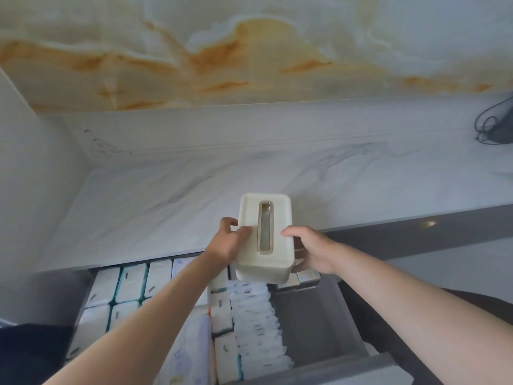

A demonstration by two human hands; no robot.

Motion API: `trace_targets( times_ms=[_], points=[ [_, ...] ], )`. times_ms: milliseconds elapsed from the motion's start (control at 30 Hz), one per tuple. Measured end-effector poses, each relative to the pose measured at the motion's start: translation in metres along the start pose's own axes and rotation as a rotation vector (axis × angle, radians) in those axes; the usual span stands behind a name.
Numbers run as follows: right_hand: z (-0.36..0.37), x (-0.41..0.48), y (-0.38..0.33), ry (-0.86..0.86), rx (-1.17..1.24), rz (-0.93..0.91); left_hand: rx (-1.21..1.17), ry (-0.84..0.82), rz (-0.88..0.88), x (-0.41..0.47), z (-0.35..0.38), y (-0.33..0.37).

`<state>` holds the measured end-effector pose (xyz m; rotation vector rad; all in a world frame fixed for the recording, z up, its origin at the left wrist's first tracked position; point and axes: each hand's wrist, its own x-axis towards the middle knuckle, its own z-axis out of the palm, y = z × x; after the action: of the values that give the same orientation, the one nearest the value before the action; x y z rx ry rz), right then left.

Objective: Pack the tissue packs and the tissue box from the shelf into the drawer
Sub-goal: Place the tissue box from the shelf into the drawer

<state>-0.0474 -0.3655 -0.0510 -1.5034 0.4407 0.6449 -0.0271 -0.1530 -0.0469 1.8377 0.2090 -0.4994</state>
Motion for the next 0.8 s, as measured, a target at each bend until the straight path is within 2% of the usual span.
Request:
trace_targets(
  times_ms=[267,400,500,667,800],
  points=[
    [-0.041,-0.040,0.038,-0.178,-0.142,-0.014,0.068,-0.305,0.021,-0.033,0.006,-0.027],
    [-0.064,-0.048,0.059,-0.151,-0.199,0.025,0.050,-0.365,0.051,-0.038,0.026,-0.030],
    [-0.072,-0.050,0.069,-0.161,-0.238,0.067,0.145,-0.446,0.048,-0.042,0.046,-0.033],
    [-0.078,-0.046,0.080,-0.173,-0.264,0.191,0.296,-0.477,0.001,-0.031,0.069,-0.041],
    [-0.076,-0.035,0.080,-0.084,-0.259,0.279,0.378,-0.501,0.018,-0.018,0.075,-0.043]
  ],
)
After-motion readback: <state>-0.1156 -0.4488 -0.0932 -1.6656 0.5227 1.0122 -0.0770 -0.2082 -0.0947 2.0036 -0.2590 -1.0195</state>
